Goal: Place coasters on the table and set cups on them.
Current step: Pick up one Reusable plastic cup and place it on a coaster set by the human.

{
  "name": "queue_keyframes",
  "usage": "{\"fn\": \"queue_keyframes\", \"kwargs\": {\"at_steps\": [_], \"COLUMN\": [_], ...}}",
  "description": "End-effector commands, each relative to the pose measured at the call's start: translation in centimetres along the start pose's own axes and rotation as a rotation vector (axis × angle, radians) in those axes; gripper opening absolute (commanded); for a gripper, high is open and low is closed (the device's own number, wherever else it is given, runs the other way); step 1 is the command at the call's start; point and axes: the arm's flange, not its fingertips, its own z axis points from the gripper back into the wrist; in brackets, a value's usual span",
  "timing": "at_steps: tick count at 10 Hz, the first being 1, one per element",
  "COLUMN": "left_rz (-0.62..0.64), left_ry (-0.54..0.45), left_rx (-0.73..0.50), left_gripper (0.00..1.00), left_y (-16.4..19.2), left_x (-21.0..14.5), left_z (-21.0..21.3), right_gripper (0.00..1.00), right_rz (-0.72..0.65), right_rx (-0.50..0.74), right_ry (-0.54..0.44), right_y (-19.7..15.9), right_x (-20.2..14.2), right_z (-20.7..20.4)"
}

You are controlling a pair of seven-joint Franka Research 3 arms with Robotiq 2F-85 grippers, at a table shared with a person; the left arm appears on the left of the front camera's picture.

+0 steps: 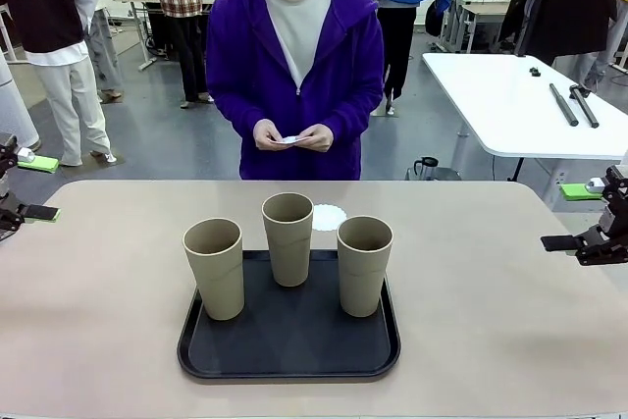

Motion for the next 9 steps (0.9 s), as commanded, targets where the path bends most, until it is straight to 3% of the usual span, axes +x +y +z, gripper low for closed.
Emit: {"fn": "queue_keyframes", "kwargs": {"at_steps": [1,6,9], "left_rz": [-0.01,0.0,-0.303], "left_ry": [-0.003,0.0,0.023], "left_rx": [-0.008,0.0,0.249], "left_gripper": [1.0,1.0,1.0], "left_y": [0.0,0.0,-4.4], "left_x": [0.0,0.0,4.2], "left_z": [0.1,0.0,-2.7], "right_gripper": [1.0,1.0,1.0], "right_rz": [-0.001,-0.001,-0.001], "right_rx": [0.006,0.006,0.006], "right_ry": [0.001,0.001,0.001], "right_y": [0.1,0.1,0.1], "right_x": [0.0,0.0,0.0], "right_z": [0.0,0.0,0.0]}}
